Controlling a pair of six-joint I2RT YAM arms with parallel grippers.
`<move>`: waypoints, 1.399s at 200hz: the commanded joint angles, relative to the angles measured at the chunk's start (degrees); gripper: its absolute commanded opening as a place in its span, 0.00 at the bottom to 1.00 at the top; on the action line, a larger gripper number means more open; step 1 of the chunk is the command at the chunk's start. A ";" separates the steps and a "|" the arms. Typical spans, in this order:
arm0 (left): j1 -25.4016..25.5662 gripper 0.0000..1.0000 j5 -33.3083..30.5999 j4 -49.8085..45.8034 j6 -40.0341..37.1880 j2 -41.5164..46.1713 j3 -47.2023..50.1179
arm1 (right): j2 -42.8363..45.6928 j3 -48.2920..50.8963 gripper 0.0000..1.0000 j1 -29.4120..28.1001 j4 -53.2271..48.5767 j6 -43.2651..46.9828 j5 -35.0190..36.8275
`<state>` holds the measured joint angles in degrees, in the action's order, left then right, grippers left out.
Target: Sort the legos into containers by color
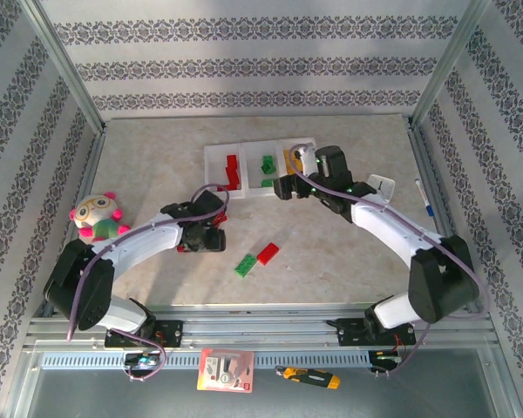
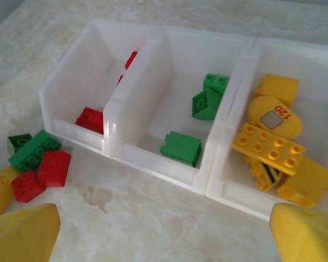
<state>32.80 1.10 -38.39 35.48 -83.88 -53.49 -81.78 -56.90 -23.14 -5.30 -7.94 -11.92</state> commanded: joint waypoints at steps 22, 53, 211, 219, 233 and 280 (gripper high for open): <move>1.88 0.62 2.40 3.20 -7.15 -11.24 -17.95 | 8.74 6.17 0.98 3.65 0.43 -2.87 3.16; 1.91 0.62 3.81 4.01 -12.42 -22.55 -34.34 | 13.68 9.47 0.98 5.78 -0.70 -3.82 4.73; 1.89 0.67 3.56 5.66 -23.97 -61.71 -90.04 | 22.76 13.93 0.98 8.72 -6.65 -4.89 6.23; 1.83 0.72 3.72 6.08 -23.97 -61.48 -90.03 | 22.93 13.90 0.98 8.65 -6.77 -4.81 5.96; 1.84 0.81 3.92 6.24 -24.01 -60.83 -90.03 | 23.12 13.84 0.98 8.62 -7.11 -4.50 4.66; 1.66 0.99 4.47 3.64 -23.89 -54.87 -87.95 | 22.31 13.66 0.98 4.66 -9.09 -0.70 0.70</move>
<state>34.13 4.73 -34.06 12.03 -145.23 -141.62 -59.61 -43.64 -16.03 -12.56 -11.33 -8.51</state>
